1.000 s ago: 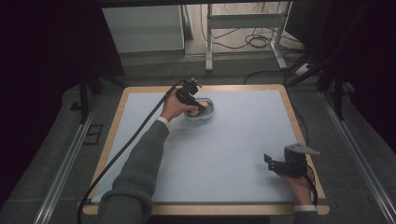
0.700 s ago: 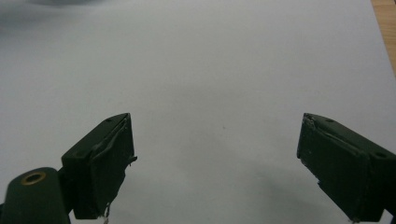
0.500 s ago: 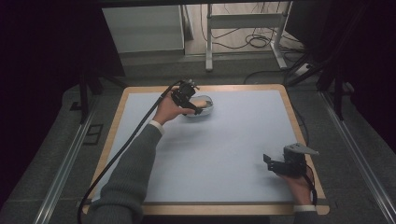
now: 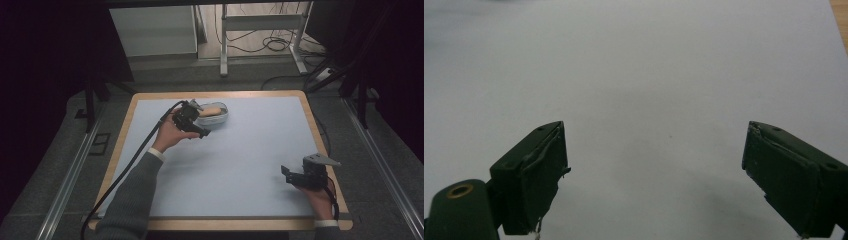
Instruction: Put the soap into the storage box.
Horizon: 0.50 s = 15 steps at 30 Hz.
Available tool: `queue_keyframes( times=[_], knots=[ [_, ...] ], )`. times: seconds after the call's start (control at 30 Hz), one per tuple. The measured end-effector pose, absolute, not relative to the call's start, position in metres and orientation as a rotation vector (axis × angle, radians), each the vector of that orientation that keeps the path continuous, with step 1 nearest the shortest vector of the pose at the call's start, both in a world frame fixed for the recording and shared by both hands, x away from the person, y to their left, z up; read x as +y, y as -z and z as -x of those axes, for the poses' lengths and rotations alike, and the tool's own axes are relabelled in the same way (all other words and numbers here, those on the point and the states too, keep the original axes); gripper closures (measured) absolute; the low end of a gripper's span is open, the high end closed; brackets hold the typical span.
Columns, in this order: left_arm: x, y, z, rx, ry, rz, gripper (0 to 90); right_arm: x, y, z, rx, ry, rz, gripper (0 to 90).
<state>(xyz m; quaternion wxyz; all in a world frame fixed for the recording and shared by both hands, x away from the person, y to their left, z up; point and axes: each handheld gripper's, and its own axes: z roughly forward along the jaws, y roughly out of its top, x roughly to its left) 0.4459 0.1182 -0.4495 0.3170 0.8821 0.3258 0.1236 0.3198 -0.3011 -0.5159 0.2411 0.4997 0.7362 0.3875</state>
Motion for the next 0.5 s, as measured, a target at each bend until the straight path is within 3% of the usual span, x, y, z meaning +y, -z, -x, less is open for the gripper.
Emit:
queue_keyframes(
  times=[0.5],
  knots=[
    [0.178,0.494,-0.375,0.972,-0.322,-2.23,16.5,-0.297,0.516,-0.319,2.029,-1.058,-1.352,10.9]
  ],
)
